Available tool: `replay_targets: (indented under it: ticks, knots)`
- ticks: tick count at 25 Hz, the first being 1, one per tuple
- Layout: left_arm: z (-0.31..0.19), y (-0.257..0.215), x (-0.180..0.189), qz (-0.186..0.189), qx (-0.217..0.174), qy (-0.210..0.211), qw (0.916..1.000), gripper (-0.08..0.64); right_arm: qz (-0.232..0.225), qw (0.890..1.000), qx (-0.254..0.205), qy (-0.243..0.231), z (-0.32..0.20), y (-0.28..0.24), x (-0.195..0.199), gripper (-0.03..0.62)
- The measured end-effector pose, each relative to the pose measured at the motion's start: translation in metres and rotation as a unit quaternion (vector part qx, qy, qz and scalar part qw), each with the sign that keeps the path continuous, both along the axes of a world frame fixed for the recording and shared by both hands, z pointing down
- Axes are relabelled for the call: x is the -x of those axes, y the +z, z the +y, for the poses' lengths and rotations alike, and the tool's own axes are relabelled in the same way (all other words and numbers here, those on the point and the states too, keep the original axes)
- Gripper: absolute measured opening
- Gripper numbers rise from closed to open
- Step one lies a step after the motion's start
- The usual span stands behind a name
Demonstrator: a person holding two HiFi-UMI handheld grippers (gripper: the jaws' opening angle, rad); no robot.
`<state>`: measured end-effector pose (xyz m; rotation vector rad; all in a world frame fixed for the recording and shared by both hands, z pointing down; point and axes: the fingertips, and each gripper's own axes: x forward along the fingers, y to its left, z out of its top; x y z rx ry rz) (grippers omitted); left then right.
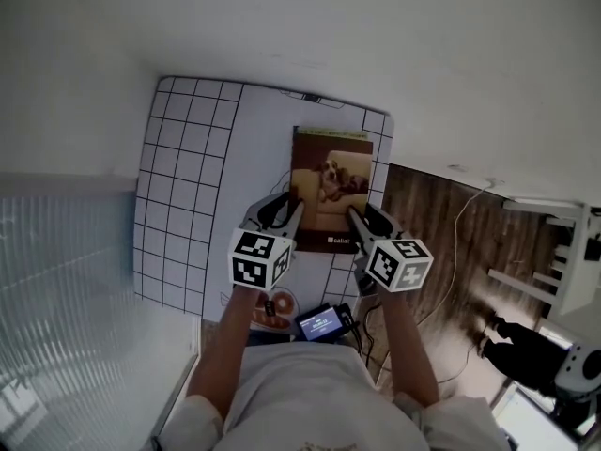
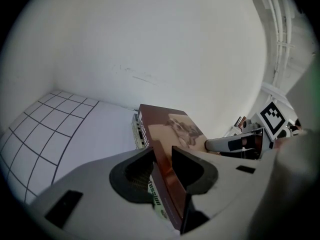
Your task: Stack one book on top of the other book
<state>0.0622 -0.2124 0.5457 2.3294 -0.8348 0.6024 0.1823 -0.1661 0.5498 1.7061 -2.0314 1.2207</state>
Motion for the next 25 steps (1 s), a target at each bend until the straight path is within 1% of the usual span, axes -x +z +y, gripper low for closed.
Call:
replay_targets:
  ticks: [11,14,19,21,25]
  knots:
    - [-0.015,0.004,-0.006,-0.004,0.002,-0.001,1.0,0.123,0.003,1.0,0.003,0.006,-0.015,0.004,-0.005,0.146]
    - [-0.018,0.007,-0.005,-0.004,0.008,0.001,1.0,0.123,0.005,1.0,0.005,0.004,-0.018,0.006,-0.004,0.146]
    - [-0.019,0.008,-0.006,-0.004,0.006,-0.003,1.0,0.123,0.003,1.0,0.004,-0.002,-0.022,0.007,-0.005,0.146]
    - [-0.02,0.007,-0.011,-0.002,0.003,0.004,1.0,0.123,0.008,1.0,0.005,0.002,-0.022,0.007,-0.011,0.146]
    - [-0.02,0.008,-0.01,0.002,0.001,0.014,0.9999,0.123,0.009,1.0,0.009,-0.001,-0.023,0.011,-0.01,0.149]
